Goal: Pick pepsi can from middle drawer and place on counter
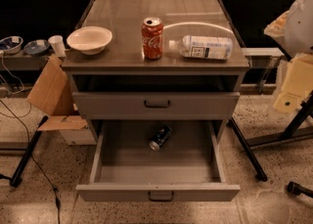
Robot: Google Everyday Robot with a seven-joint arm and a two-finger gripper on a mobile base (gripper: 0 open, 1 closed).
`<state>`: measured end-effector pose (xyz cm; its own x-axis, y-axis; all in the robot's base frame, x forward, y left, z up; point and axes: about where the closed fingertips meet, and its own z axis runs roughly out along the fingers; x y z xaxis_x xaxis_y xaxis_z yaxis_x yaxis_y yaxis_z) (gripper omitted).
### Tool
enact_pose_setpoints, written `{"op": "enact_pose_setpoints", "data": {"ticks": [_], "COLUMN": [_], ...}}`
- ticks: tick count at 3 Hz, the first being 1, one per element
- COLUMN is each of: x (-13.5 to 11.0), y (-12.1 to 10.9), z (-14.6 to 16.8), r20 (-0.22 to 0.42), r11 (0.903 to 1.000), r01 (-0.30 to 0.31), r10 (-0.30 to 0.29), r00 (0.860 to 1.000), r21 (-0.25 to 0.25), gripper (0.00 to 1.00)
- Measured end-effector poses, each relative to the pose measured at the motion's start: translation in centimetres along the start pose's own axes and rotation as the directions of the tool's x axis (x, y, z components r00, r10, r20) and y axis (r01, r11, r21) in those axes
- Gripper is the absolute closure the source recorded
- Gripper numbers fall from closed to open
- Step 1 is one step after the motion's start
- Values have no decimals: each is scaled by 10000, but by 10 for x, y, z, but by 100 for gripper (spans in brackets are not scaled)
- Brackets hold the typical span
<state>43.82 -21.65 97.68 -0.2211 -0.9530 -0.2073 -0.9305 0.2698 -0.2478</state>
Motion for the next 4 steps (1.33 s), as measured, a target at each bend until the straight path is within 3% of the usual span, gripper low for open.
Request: {"op": "enact_pose_setpoints", "data": {"ticks": [2,3,4], "x": [-3,-18,-45], "y": [1,10,24], "z": [2,23,72], "r20": [98,256,491], "r11": [9998,9960,9820], "r01": [-155,-833,-1886], "r10": [153,826,1877], "r00": [9998,9963,9810], "r21": [125,311,144], "gripper": [0,0,0]}}
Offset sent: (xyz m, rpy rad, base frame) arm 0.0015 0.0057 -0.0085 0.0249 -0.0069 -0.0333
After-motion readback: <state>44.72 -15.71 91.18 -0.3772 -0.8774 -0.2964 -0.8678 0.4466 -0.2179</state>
